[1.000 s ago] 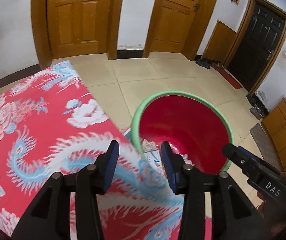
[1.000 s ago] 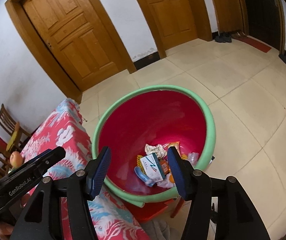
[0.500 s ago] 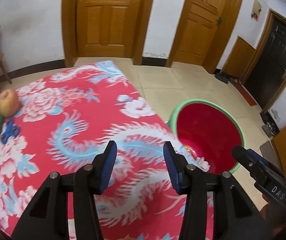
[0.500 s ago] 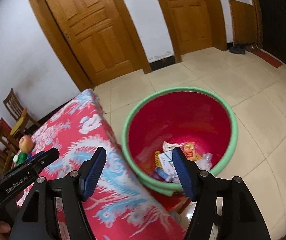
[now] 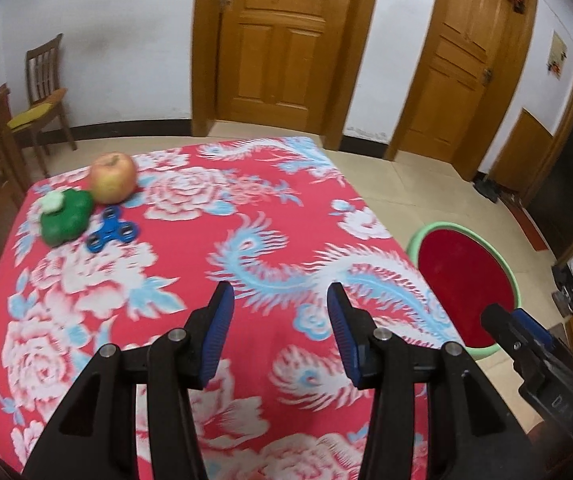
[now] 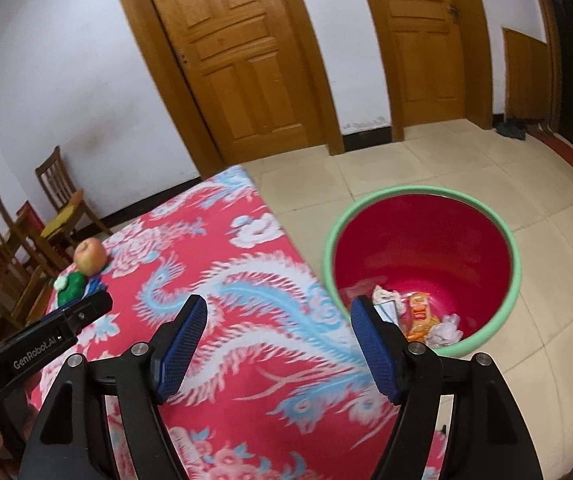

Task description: Collect trash

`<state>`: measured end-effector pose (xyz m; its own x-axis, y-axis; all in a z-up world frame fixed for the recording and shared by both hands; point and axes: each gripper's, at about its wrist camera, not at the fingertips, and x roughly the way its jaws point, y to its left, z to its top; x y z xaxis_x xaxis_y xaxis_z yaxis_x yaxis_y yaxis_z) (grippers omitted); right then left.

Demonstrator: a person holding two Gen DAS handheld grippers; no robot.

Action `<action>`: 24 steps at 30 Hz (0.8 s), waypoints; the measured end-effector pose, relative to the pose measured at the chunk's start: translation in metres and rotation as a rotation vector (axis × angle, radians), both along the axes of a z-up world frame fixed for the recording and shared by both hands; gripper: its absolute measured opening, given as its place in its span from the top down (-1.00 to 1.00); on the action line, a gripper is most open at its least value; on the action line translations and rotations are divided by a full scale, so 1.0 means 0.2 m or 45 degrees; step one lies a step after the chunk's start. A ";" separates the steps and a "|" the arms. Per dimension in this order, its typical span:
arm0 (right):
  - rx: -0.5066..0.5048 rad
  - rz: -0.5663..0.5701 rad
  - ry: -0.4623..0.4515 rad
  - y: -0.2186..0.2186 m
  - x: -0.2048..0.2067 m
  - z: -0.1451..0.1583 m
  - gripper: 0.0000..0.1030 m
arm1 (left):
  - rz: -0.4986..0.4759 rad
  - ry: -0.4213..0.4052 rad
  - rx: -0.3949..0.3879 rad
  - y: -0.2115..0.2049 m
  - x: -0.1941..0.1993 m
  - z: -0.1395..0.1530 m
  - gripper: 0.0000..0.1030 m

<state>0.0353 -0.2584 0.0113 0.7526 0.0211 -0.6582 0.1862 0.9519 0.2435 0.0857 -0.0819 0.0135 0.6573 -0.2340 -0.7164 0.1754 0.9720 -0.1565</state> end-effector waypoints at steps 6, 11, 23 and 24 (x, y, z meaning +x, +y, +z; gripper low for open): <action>-0.031 0.069 -0.016 0.14 -0.02 0.00 -0.47 | 0.072 -0.012 -0.009 0.13 -0.08 0.01 0.06; -0.050 0.097 -0.032 0.22 -0.05 0.01 -0.47 | 0.129 -0.028 0.006 0.20 -0.14 0.01 0.06; -0.077 0.124 -0.067 0.29 -0.11 0.03 -0.47 | 0.163 -0.056 0.014 0.26 -0.24 0.03 0.06; -0.078 0.122 -0.071 0.28 -0.11 0.03 -0.47 | 0.166 -0.060 0.015 0.26 -0.24 0.03 0.06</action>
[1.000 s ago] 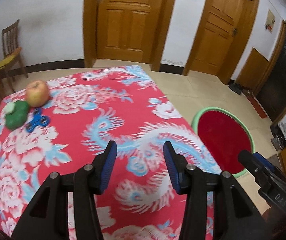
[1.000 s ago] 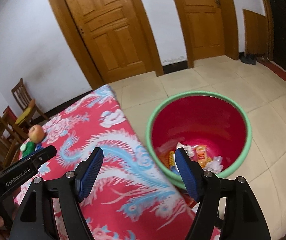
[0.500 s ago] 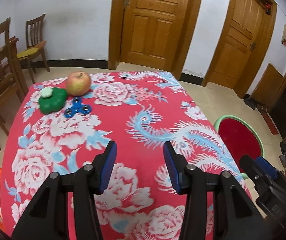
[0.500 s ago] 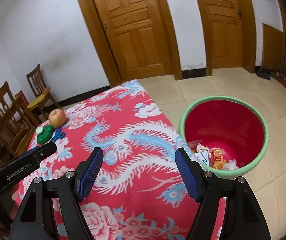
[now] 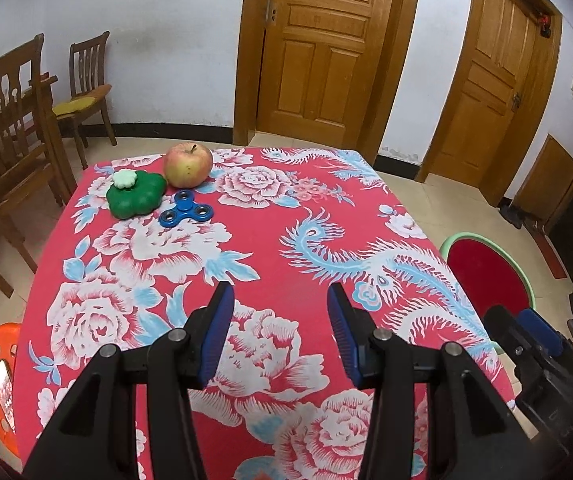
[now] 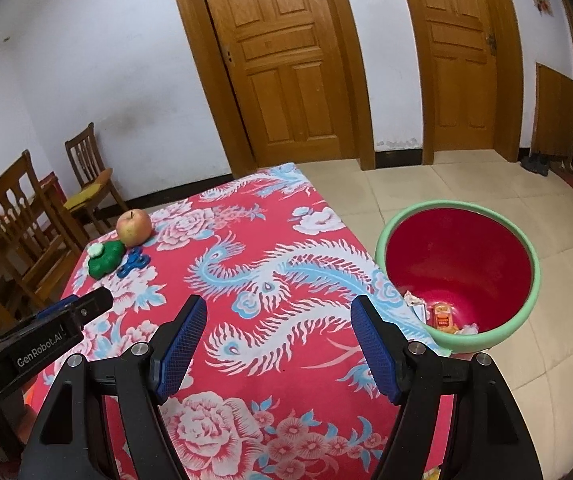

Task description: Collect trash

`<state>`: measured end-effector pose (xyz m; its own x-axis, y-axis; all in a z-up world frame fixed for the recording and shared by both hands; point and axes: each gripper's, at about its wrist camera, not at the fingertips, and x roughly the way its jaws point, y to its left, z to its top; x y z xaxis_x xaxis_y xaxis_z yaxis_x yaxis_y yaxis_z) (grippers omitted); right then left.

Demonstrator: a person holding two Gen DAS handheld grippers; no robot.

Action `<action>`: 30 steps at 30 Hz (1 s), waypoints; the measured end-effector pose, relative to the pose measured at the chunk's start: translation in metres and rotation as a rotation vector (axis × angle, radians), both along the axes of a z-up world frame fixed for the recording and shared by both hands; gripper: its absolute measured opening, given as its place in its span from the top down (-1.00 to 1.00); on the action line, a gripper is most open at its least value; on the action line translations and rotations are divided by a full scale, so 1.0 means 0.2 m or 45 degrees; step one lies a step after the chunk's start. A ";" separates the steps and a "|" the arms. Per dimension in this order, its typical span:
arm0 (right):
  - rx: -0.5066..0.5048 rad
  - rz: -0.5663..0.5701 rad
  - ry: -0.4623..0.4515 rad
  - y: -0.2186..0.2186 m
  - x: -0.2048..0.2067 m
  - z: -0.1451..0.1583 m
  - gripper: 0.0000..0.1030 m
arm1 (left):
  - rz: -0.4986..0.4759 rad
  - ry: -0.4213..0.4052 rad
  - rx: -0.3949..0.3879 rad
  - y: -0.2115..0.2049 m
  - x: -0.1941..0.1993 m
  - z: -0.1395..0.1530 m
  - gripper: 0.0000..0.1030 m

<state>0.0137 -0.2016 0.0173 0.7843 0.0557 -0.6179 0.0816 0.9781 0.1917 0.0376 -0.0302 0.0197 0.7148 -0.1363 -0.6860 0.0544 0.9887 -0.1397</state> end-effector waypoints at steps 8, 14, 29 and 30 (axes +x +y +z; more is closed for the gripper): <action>0.001 -0.012 -0.016 -0.01 -0.02 0.00 -0.47 | 0.029 -0.040 0.025 0.00 -0.03 0.02 0.06; -0.007 -0.021 -0.021 -0.02 -0.03 -0.01 -0.47 | 0.031 -0.067 0.021 -0.01 -0.04 0.01 0.06; -0.014 -0.060 -0.043 -0.04 -0.04 -0.05 -0.47 | 0.073 -0.134 0.074 -0.03 -0.05 -0.05 0.06; -0.016 -0.061 -0.042 -0.04 -0.04 -0.06 -0.47 | 0.074 -0.135 0.075 -0.03 -0.05 -0.05 0.06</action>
